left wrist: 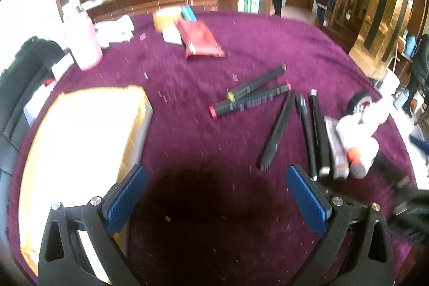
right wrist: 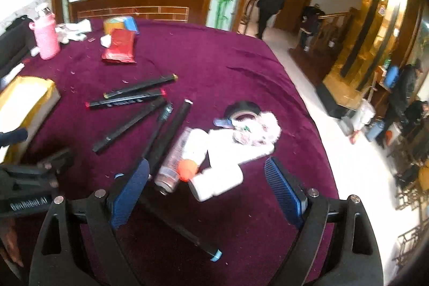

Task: Organize objects
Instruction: 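Move the left tool over the group of black markers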

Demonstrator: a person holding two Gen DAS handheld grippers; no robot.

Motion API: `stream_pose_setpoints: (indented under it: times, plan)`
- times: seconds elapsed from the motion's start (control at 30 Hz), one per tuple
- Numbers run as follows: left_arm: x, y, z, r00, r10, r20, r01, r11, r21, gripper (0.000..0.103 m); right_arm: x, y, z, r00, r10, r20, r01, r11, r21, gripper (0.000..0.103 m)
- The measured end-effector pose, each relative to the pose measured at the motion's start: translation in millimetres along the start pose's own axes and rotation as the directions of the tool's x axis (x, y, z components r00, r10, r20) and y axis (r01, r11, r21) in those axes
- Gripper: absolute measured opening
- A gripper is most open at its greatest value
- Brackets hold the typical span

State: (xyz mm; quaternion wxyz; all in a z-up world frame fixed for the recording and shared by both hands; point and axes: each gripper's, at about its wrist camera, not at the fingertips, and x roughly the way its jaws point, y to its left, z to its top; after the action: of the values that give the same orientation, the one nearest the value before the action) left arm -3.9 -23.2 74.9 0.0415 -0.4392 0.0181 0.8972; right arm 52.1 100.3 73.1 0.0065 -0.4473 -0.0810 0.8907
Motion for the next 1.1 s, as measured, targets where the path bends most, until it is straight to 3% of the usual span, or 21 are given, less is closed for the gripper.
stream_pose_setpoints:
  times: [0.07,0.17,0.23,0.33,0.37,0.4,0.47,0.53,0.63,0.8,1.1]
  plan:
    - [-9,4,9,1.0,0.001,0.024,-0.001,1.0,0.006,0.101,13,-2,4,0.995,0.05,-0.084,-0.049,0.999,0.023,0.088]
    - [-24,10,21,0.996,0.039,0.084,-0.041,0.999,0.021,0.101,8,-11,2,0.997,0.046,-0.056,-0.042,0.997,0.066,0.088]
    - [-37,14,27,0.988,0.058,0.144,-0.062,0.998,0.017,0.101,-13,-14,10,0.998,-0.041,0.041,0.038,0.997,0.068,0.088]
    - [-54,21,33,0.974,0.074,0.214,-0.072,0.997,-0.018,0.101,-51,-12,16,0.966,-0.119,0.229,0.104,0.992,0.077,0.088]
    - [-56,24,36,0.973,0.065,0.221,-0.062,0.998,-0.021,0.101,-54,-10,16,0.961,-0.108,0.256,0.092,0.993,0.075,0.089]
    - [-57,25,39,0.974,0.057,0.221,-0.054,0.998,-0.02,0.101,-53,-9,18,0.965,-0.071,0.251,0.057,0.996,0.064,0.089]
    - [-54,25,43,0.977,0.063,0.203,-0.061,0.998,-0.019,0.101,-29,-6,23,0.995,0.006,0.098,-0.012,0.998,0.063,0.089]
    - [-42,23,43,0.984,0.087,0.156,-0.089,0.996,0.01,0.102,-9,-5,19,0.996,0.086,-0.016,-0.085,0.993,0.087,0.088]
    - [-31,20,36,0.987,0.118,0.113,-0.123,0.991,0.044,0.101,0,-8,12,0.997,0.064,-0.043,-0.06,0.993,0.099,0.088]
    - [-20,16,28,0.999,-0.015,0.033,0.014,0.999,0.034,0.101,10,-37,2,0.991,0.081,-0.109,-0.057,0.976,0.21,0.088]
    - [20,-21,32,0.996,-0.072,-0.043,0.077,0.987,0.143,0.1,23,-57,-15,0.982,0.121,-0.146,-0.077,0.958,0.278,0.088]
